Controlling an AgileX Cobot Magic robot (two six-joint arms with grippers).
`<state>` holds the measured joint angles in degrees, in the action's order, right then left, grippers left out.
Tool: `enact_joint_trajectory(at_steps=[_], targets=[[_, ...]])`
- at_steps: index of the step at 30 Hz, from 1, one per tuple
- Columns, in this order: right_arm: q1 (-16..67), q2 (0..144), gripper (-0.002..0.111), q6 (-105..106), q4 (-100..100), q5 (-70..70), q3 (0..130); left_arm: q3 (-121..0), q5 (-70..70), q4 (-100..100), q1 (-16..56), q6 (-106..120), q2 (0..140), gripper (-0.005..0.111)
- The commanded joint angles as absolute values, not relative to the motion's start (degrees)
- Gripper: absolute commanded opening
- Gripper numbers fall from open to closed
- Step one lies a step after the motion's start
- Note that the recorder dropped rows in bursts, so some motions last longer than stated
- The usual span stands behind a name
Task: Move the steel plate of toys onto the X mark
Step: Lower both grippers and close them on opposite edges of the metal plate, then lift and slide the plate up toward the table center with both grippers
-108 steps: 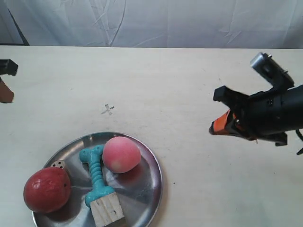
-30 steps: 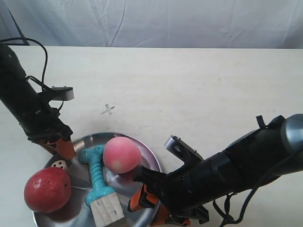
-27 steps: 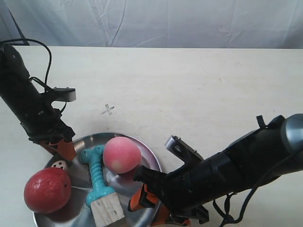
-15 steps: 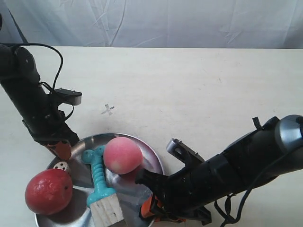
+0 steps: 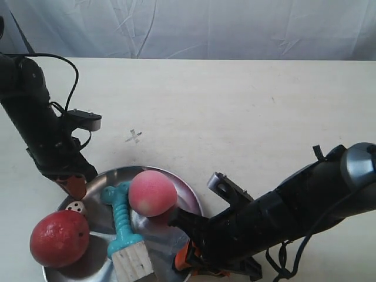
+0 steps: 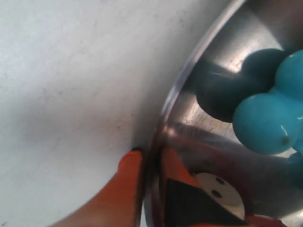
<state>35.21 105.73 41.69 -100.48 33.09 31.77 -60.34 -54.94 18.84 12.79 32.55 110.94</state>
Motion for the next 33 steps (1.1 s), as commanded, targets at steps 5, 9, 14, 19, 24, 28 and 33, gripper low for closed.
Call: enact_joint_trajectory(at_steps=[5,9,14,19,24,28,33], targets=[[35.34,107.10,-0.001,38.42,-99.95,30.33,32.01,-60.16,-62.65,19.64,13.90,27.77,110.76,0.000],[35.34,107.10,-0.001,37.39,-99.95,30.81,32.01,-62.05,-66.11,19.05,13.90,26.98,110.76,0.000],[35.34,107.10,-0.001,35.98,-99.95,31.05,32.91,-66.50,-69.96,17.85,13.90,25.44,110.76,0.000],[35.24,107.60,-0.001,34.92,-99.95,31.61,34.78,-69.29,-69.96,17.71,13.90,25.44,111.06,0.000],[31.53,108.35,-0.001,33.33,-99.95,37.81,36.03,-71.61,-69.96,16.58,14.55,23.96,114.92,0.000],[29.05,108.35,-0.001,33.10,-99.95,40.65,36.89,-74.33,-69.96,14.13,16.59,21.94,117.26,0.000],[27.98,108.35,-0.001,32.92,-99.95,41.79,39.69,-78.19,-69.96,12.59,17.94,21.08,118.04,0.000]])
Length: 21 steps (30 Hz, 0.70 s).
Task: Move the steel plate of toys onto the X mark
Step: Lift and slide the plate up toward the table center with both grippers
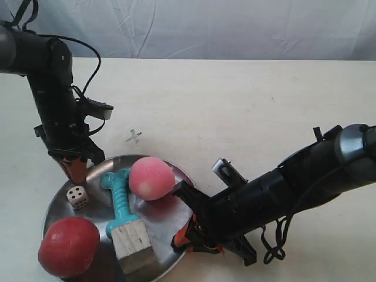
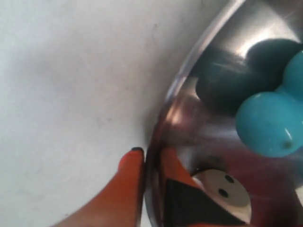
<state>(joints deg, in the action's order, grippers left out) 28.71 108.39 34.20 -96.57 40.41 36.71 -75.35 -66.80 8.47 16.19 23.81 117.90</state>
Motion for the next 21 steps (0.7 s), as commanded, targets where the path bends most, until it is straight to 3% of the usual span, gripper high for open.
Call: enact_joint_trajectory(at_steps=[1,11,21], targets=[[27.98,108.52,-0.001,32.92,-99.95,41.56,40.25,-79.09,-69.96,11.99,17.94,20.49,117.93,0.000],[27.39,109.20,-0.001,32.92,-99.95,38.61,47.19,-86.96,-69.96,8.52,17.94,18.08,117.92,0.000],[20.59,114.21,-0.001,32.32,-99.95,35.18,58.72,-99.52,-69.96,6.36,17.23,18.05,122.49,0.000]])
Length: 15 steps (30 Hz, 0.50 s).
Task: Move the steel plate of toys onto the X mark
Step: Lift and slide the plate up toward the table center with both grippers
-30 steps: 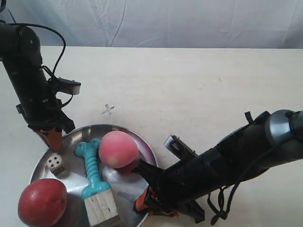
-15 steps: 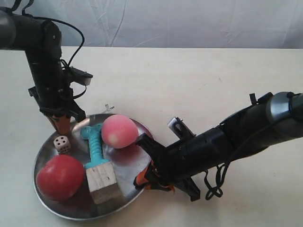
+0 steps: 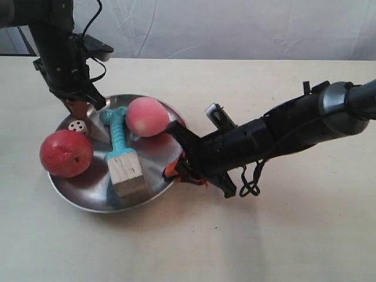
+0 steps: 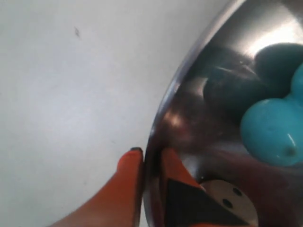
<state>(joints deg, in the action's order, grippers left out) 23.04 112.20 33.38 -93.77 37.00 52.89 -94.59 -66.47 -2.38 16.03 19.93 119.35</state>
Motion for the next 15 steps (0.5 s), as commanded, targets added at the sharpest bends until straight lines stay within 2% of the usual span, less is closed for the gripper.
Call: enact_joint_trajectory(at_steps=[1,7,15], targets=[[20.29,115.21,-0.001,32.32,-99.95,35.06,59.75,-100.82,-69.96,6.47,17.23,18.05,123.75,0.000],[18.70,121.38,-0.001,32.20,-98.43,32.54,66.31,-105.71,-69.96,6.73,17.23,17.98,130.06,0.000],[18.34,125.78,-0.001,25.26,-86.73,29.64,70.31,-105.87,-69.96,6.75,17.23,17.98,133.36,0.000]])
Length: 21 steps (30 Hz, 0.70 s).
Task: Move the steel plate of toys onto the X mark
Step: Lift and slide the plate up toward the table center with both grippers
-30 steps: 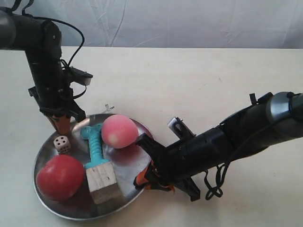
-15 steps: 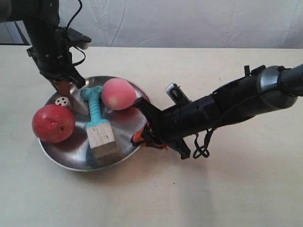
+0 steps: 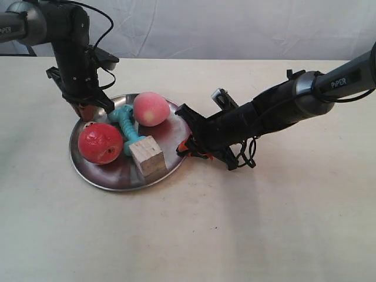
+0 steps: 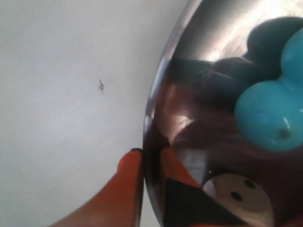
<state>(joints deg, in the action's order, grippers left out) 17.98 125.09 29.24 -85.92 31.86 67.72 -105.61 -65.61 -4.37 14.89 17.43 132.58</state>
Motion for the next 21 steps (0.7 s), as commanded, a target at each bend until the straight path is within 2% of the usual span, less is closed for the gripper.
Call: enact_joint_trajectory(at_steps=[1,6,8,11,13,14,18,21], targets=[[18.34,125.78,-0.001,25.26,-86.13,29.20,70.41,-105.87,-69.96,6.62,17.23,17.98,133.49,0.000],[18.00,125.92,-0.001,25.26,-83.79,27.43,70.57,-105.96,-69.96,5.89,17.23,15.80,133.59,0.000],[17.74,125.92,0.002,25.26,-82.00,27.76,70.57,-106.23,-69.96,5.62,17.23,13.55,133.59,0.004],[16.89,125.92,0.020,25.23,-81.00,29.00,70.57,-106.31,-69.96,5.62,17.23,12.71,133.47,0.016],[16.33,125.92,0.037,23.43,-80.73,29.42,70.57,-106.31,-69.96,5.62,17.23,11.70,133.34,0.026],[16.05,125.92,0.040,22.72,-80.73,29.42,70.57,-106.31,-69.96,5.08,17.23,11.03,133.34,0.031],[15.41,125.92,0.038,22.28,-79.36,29.52,70.57,-106.31,-69.96,1.90,17.23,9.01,133.00,0.045],[15.41,125.92,0.038,22.17,-77.39,28.57,70.57,-106.31,-69.96,0.00,17.20,8.92,132.65,0.048]])
